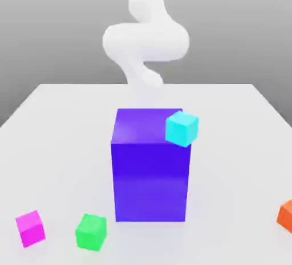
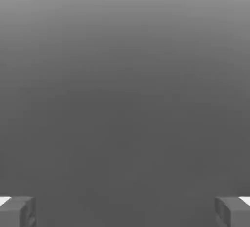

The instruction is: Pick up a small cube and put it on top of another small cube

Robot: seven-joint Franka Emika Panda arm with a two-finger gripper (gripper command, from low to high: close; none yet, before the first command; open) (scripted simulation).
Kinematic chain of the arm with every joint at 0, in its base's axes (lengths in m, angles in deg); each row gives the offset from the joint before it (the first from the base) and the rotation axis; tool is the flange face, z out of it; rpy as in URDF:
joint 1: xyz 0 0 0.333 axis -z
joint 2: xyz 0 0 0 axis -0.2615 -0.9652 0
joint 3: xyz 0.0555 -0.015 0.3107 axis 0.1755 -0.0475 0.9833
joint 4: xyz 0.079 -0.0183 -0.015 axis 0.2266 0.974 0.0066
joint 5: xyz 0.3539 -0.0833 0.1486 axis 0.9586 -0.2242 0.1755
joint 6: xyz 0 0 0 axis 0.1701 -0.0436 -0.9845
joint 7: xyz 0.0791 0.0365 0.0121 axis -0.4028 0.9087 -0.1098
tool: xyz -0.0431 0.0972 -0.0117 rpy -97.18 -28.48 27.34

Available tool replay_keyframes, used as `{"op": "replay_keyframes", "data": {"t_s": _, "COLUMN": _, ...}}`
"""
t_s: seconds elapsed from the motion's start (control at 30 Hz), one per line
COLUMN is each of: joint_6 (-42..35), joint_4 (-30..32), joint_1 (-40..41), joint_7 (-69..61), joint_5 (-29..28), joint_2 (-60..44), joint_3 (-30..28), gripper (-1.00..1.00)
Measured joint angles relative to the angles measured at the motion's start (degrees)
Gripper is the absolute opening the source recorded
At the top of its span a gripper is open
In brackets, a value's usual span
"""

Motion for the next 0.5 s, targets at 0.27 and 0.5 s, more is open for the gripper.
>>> {"op": "replay_keyframes", "data": {"t_s": 0.27, "joint_6": 6.4, "joint_4": 1.9, "joint_1": 5.2, "joint_7": 6.4, "joint_5": 0.7, "joint_2": -16.9, "joint_3": -3.1, "gripper": 0.0}}
{"op": "replay_keyframes", "data": {"t_s": 0.5, "joint_6": 11.8, "joint_4": 3.6, "joint_1": 9.1, "joint_7": 11.5, "joint_5": 1.9, "joint_2": -31.5, "joint_3": -6.4, "gripper": 0.0}}
